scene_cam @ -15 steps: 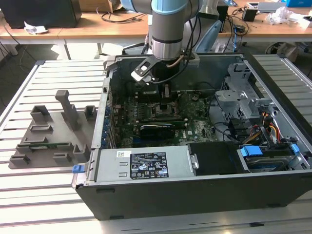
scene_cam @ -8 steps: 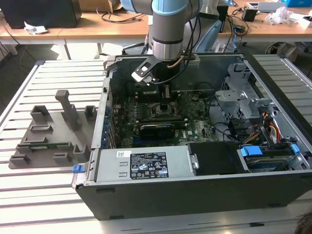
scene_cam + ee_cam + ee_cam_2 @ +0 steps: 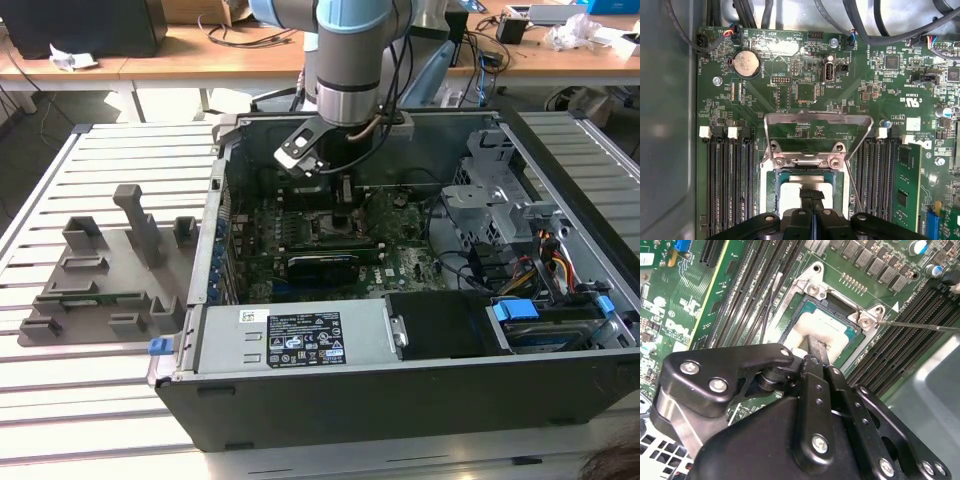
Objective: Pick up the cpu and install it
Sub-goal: 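Place the cpu into insertion slot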
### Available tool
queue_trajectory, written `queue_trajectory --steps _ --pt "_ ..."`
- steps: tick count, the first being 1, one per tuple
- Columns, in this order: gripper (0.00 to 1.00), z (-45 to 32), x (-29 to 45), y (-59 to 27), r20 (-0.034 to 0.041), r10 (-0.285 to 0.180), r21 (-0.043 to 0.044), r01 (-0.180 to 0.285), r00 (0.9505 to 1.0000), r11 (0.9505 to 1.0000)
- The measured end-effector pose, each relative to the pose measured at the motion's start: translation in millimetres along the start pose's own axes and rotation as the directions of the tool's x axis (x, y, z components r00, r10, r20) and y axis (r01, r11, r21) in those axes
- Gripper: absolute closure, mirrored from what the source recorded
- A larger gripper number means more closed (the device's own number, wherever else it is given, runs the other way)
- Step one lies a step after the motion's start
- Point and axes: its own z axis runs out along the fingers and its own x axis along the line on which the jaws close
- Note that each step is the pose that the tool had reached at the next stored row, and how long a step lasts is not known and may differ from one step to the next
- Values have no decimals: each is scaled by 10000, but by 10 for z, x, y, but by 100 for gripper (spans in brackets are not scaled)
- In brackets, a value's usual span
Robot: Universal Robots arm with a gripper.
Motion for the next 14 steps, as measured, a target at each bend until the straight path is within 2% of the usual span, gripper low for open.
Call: queue_trajectory --steps 4,11,14 --pt "89 -6 -1 44 -1 0 0 0 10000 10000" --pt "89 -152 -12 50 -1 1 0 -1 10000 10000" --pt "89 -327 -25 47 0 1 0 -1 10000 10000"
